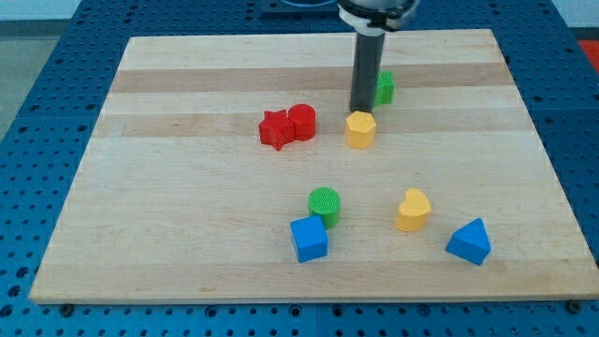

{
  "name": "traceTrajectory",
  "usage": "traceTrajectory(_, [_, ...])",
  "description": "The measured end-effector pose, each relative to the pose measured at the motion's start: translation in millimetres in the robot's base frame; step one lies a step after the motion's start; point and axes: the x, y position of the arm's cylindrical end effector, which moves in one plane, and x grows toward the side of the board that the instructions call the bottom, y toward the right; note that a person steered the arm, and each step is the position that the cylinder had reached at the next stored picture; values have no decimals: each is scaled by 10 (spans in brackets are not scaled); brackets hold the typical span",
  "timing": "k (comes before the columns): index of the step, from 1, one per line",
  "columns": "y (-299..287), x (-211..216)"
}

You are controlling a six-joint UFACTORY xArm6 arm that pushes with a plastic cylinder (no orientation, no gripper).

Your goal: Nudge the green circle right a bit

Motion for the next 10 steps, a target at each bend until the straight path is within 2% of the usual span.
traceTrajectory(1, [816, -271])
traceTrajectory(2, [1318, -591])
traceTrajectory(3, [1421, -778])
traceTrajectory(4, [1327, -389])
traceTrajectory(5, [1022, -420])
traceTrajectory(6, [1200, -659])
traceTrajectory(7, [1391, -112])
traceTrajectory(8, [947, 525])
traceTrajectory(9, [54, 938])
traceTrajectory(10, [-884, 981])
